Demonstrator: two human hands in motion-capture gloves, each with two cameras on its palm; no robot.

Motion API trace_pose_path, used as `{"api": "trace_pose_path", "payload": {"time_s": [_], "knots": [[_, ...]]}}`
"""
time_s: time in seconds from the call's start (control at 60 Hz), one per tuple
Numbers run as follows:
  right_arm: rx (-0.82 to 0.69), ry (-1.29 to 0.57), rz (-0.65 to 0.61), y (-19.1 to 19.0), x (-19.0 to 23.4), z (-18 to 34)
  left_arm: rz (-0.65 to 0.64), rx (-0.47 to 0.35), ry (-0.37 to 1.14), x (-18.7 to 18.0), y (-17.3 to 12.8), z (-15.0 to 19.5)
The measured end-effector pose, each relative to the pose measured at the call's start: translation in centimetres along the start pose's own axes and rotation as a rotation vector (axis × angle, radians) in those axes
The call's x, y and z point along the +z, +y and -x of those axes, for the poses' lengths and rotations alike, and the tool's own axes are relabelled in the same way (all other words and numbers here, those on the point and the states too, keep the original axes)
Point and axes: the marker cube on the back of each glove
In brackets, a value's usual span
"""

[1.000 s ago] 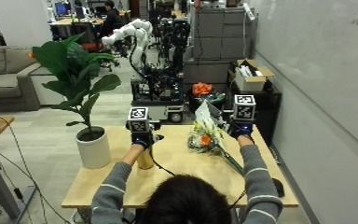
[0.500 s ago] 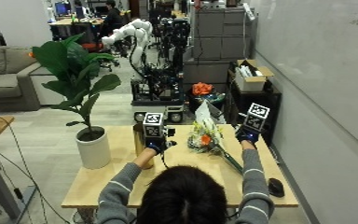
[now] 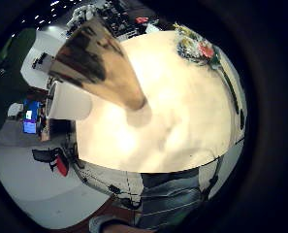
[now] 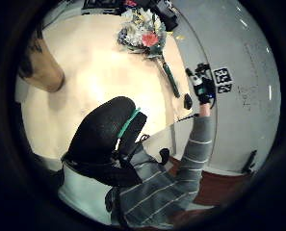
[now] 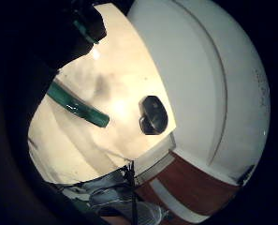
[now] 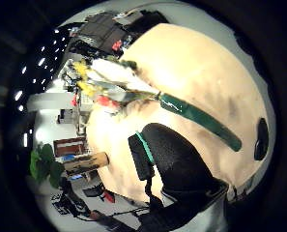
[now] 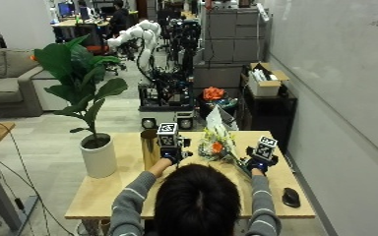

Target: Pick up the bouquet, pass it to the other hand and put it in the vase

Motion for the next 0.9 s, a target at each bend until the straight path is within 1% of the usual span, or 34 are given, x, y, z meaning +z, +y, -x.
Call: {"api": "trace_pose_path", "payload": {"time_s": [0.033, 0.05, 0.133, 0.2, 0.25, 0.317, 0.4, 0.467, 0.583, 0.65, 0.717, 0.783, 0.817, 0.867, 0.9], "knots": [[0.064, 0.016, -0.117, -1.8, 0.9, -0.5, 0.006, -0.005, 0.0, 0.1, 0.0, 0.0], [0.085, 0.019, -0.136, -2.1, 1.4, -0.7, 0.001, -0.002, 0.001, 0.2, -0.2, 0.0], [0.092, 0.02, -0.07, -2.1, 4.2, -1.0, -0.079, 0.015, -0.001, 1.1, -2.5, 0.3], [0.089, 0.02, -0.077, -3.0, 6.0, -1.2, -0.092, 0.02, 0.009, 0.6, -1.8, -0.1], [0.109, 0.038, -0.077, -3.5, 7.2, -1.6, -0.069, -0.006, 0.004, 0.5, -1.3, 0.1], [0.114, 0.06, -0.079, -3.8, 8.3, -1.8, -0.125, -0.014, -0.019, 0.7, -2.1, 0.5], [0.113, 0.065, -0.058, -3.5, 9.3, -1.8, -0.117, -0.045, -0.045, 0.9, -1.9, 1.0], [0.129, 0.058, -0.105, -3.4, 9.5, -1.8, -0.121, -0.034, -0.028, 1.0, -2.0, 0.8], [0.156, 0.154, -0.158, -3.5, 9.4, -2.1, -0.108, -0.026, -0.019, 1.5, -2.0, 0.6], [0.116, 0.141, -0.191, -3.9, 9.4, -1.6, -0.149, -0.001, -0.017, 1.6, -2.7, 0.6], [0.174, 0.192, -0.21, -3.5, 9.0, -2.0, -0.105, -0.011, -0.01, 1.6, -2.1, 0.5], [0.194, 0.225, -0.25, -3.3, 8.1, -2.1, -0.077, -0.024, -0.028, 1.6, -1.8, 0.7], [0.181, 0.233, -0.293, -3.8, 7.8, -2.0, -0.081, -0.036, -0.042, 1.5, -1.9, 1.0], [0.12, 0.204, -0.343, -4.2, 7.5, -1.3, -0.095, -0.048, -0.043, 1.3, -2.1, 1.0], [0.134, 0.218, -0.358, -4.0, 7.2, -1.5, -0.101, -0.049, -0.039, 1.2, -2.0, 1.0]]}}
